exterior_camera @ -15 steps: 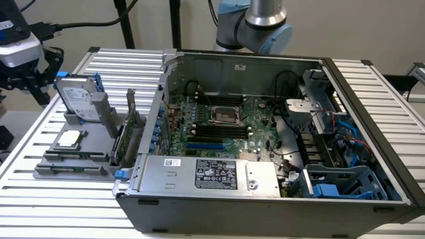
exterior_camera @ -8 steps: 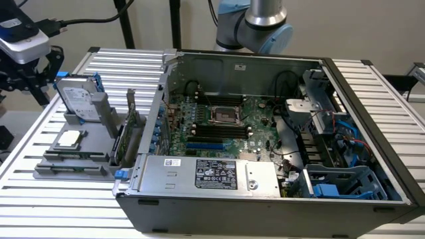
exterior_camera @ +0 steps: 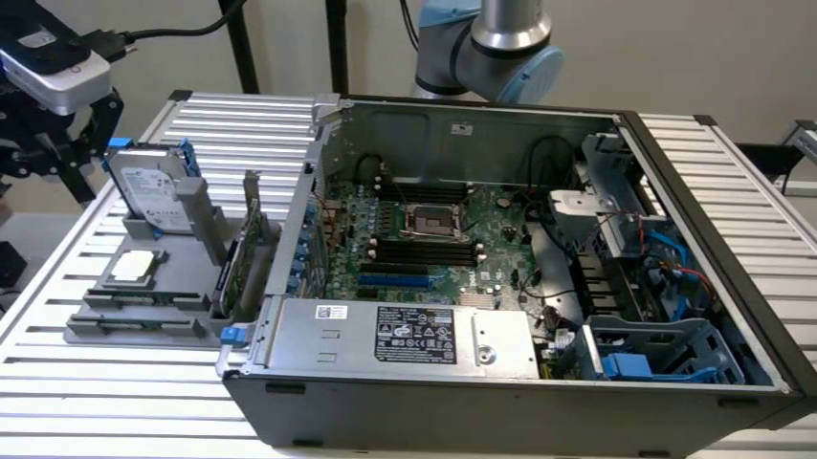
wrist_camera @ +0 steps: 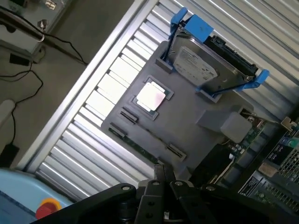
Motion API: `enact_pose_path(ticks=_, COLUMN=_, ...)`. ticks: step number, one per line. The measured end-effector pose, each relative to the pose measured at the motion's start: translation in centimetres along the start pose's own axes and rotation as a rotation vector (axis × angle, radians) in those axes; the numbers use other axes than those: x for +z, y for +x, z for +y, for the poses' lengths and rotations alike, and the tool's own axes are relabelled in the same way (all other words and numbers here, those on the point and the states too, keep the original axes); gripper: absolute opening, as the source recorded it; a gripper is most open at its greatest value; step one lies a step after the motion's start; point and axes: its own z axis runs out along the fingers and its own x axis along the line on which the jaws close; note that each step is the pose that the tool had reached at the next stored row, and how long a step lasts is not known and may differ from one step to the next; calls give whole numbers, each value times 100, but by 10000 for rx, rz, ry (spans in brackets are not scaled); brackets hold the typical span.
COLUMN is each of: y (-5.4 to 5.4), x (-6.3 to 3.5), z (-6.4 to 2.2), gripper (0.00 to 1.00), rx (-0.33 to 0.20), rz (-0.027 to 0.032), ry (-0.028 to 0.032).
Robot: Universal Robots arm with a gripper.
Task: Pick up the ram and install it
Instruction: 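Pick up the ram and move it above insertion slot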
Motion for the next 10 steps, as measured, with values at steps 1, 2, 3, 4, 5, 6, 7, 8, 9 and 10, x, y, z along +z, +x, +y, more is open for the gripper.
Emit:
enact_pose_path(ticks=1, y=0, x=0, z=0, gripper=11, rx=-186, rz=4, ry=0)
enact_pose_path(ticks=2, y=0, x=1, z=0, gripper=11, rx=-366, rz=7, ry=0)
enact_pose_path(ticks=3, y=0, x=1, z=0, gripper=11, rx=-546, rz=12, ry=0)
enact_pose_path(ticks=4, y=0, x=2, z=0, gripper=11, rx=-732, rz=15, ry=0)
enact_pose_path(ticks=5, y=0, x=4, z=0, gripper=11, rx=-910, rz=19, ry=-1)
enact_pose_path(ticks=6, y=-1, x=7, z=0, gripper=11, rx=-1092, rz=24, ry=-1)
enact_pose_path(ticks=7, y=-1, x=10, z=0, gripper=11, rx=-1270, rz=30, ry=-1)
enact_pose_path(ticks=8, y=0, x=15, z=0, gripper=11, rx=-1450, rz=32, ry=-1)
enact_pose_path(ticks=9, y=0, x=19, z=-1, gripper=11, rx=-1631, rz=35, ry=-1)
enact_pose_path(ticks=10, y=0, x=23, z=-1, gripper=11, rx=-1809, rz=39, ry=-1)
